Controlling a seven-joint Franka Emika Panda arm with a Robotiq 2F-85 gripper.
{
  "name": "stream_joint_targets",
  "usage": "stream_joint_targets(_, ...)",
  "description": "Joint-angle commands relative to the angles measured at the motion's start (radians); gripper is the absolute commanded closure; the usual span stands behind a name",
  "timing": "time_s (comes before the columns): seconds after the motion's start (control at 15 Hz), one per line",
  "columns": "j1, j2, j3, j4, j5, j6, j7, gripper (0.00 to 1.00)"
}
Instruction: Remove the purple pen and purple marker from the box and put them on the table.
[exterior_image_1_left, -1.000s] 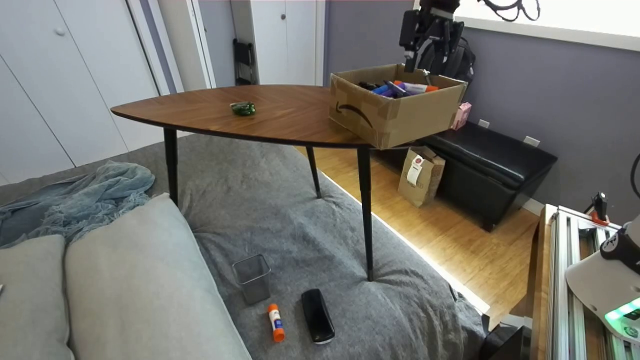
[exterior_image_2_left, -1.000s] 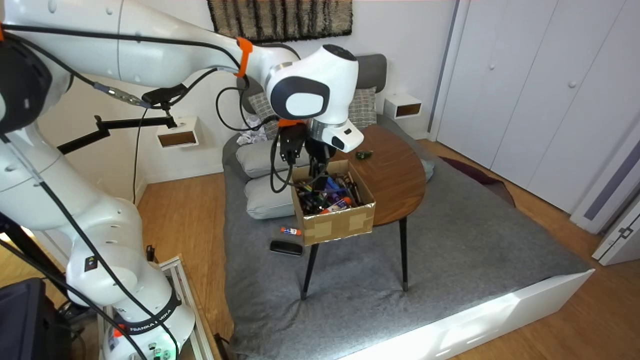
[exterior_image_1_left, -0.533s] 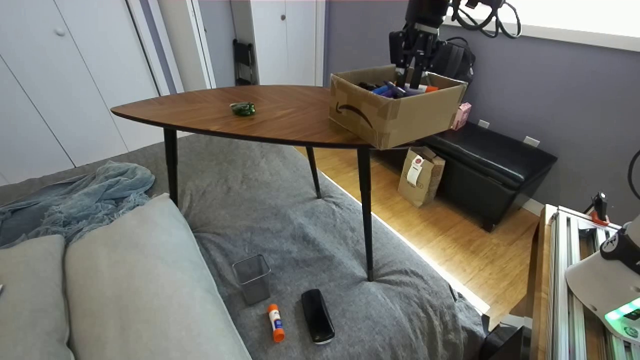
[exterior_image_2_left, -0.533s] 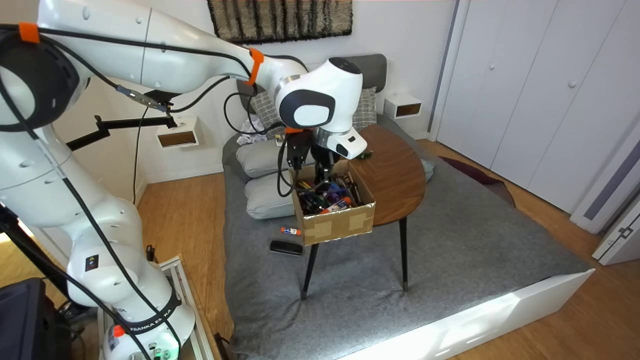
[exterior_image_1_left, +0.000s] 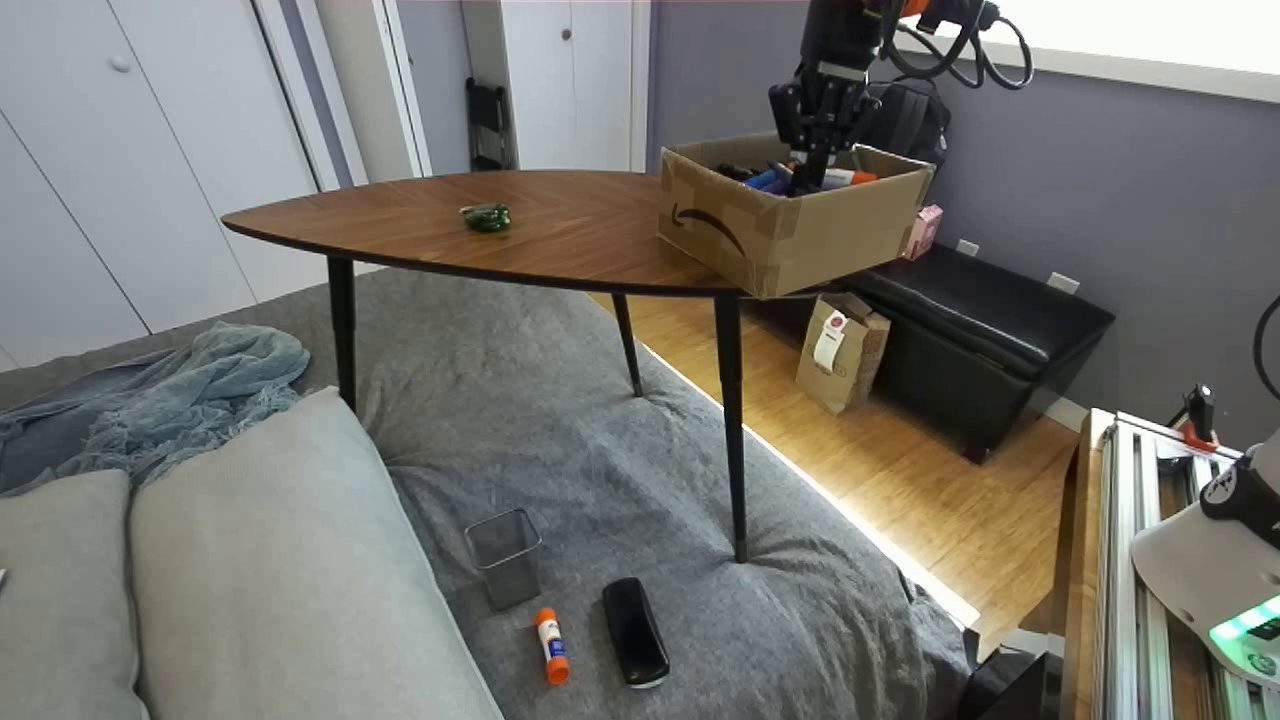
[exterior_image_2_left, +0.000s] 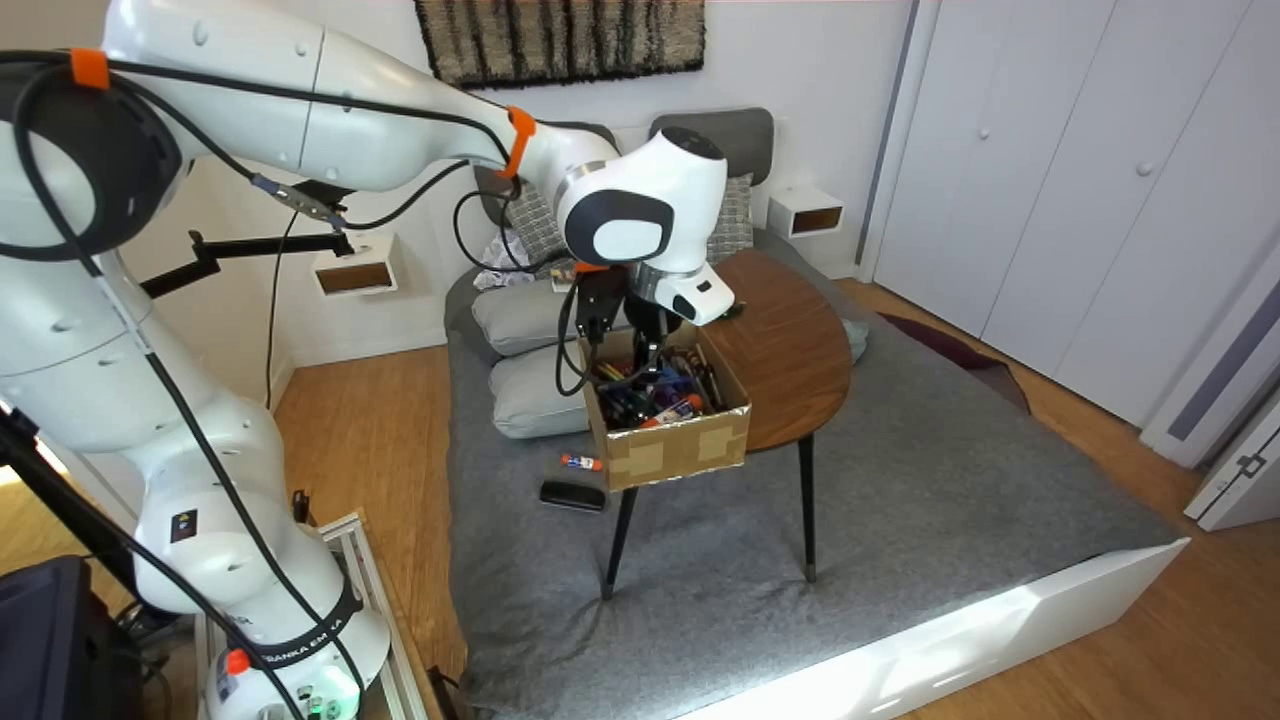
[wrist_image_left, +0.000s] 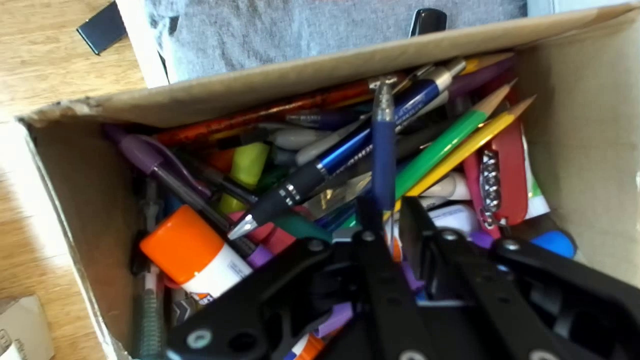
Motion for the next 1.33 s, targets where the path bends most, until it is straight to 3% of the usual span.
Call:
stream_joint_targets(0.0, 0.004, 0.0, 0.007, 0.011, -0.001, 0.015, 0.029, 1.0)
stream_joint_targets(0.47, 0.011, -0.136, 0.013, 0.051, 0.058, 0.006, 0.03, 0.97)
stream_joint_targets(0.67, 0.016, -0.123, 0.01, 0.152, 0.192, -0.063, 0.132, 0.97)
stream_joint_targets(0.87, 0.026, -0.089, 0.009, 0.221, 0.325, -0.026, 0.195, 0.97)
stream_joint_targets(0.93, 0.014, -0.125, 0.014, 0.168, 0.248, -0.032, 0.15, 0.97)
stream_joint_targets(1.0, 0.015, -0.121, 0.014, 0.18, 0.256, -0.032, 0.154, 0.88)
stream_joint_targets(1.27, 0.014, -0.117, 0.013, 0.174, 0.255, -0.032, 0.151, 0.88)
